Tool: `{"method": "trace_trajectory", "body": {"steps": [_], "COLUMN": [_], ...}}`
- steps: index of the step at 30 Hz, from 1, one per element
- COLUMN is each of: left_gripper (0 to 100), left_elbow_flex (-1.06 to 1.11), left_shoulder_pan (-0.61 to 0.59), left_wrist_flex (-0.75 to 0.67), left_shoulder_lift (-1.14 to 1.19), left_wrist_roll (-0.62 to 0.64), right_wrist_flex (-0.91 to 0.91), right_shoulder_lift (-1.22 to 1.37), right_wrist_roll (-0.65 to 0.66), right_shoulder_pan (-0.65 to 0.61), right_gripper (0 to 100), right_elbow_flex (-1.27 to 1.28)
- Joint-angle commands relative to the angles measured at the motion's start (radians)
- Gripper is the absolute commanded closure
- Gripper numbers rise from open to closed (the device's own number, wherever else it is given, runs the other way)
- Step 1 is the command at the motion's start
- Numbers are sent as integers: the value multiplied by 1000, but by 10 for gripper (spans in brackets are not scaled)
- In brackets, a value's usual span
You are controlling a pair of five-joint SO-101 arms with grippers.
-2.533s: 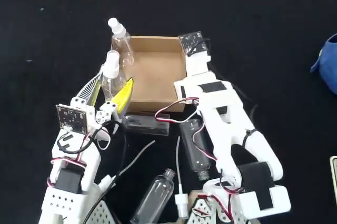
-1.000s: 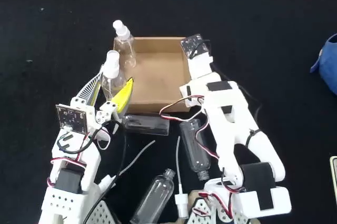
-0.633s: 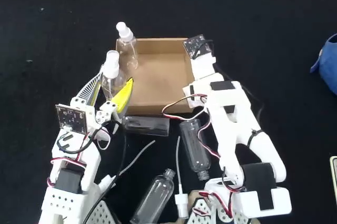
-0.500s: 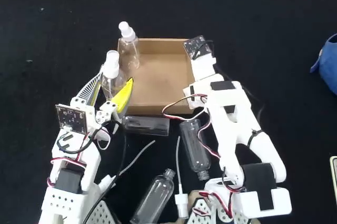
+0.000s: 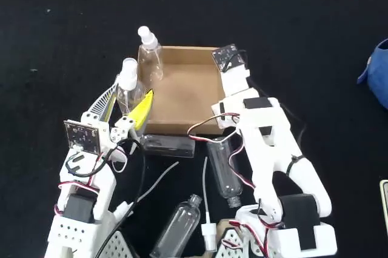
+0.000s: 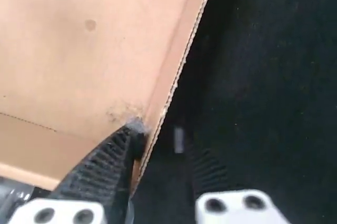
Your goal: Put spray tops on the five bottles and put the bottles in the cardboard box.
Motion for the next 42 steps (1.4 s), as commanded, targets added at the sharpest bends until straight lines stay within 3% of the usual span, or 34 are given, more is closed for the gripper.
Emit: {"method": "trace_trajectory", "body": {"steps": [1,7,16,23,26,33,42], "left_gripper": [970,970,970,970,970,970,970], "left_elbow_flex": [13,13,13,13,13,10,-134], "left_shoulder_pan": [-2,5,2,-1,-2,5,5], "left_wrist_flex": [-74,-249,-261,-272,-342,-663,-999], "left_shoulder_lift": [-21,-20,-18,-17,18,377,957], "left_wrist_roll": [6,8,9,9,9,9,9], "right_wrist_flex": [-12,25,149,104,75,15,-44], "right_shoulder_lift": [-38,-160,-426,-657,-743,-829,-831], "right_wrist_roll": [2,-52,-132,-201,-209,-226,-227], "right_shoulder_pan": [8,0,6,9,8,14,164], "right_gripper": [805,805,805,805,805,805,805], "right_elbow_flex": [-15,-19,7,156,229,335,374]}}
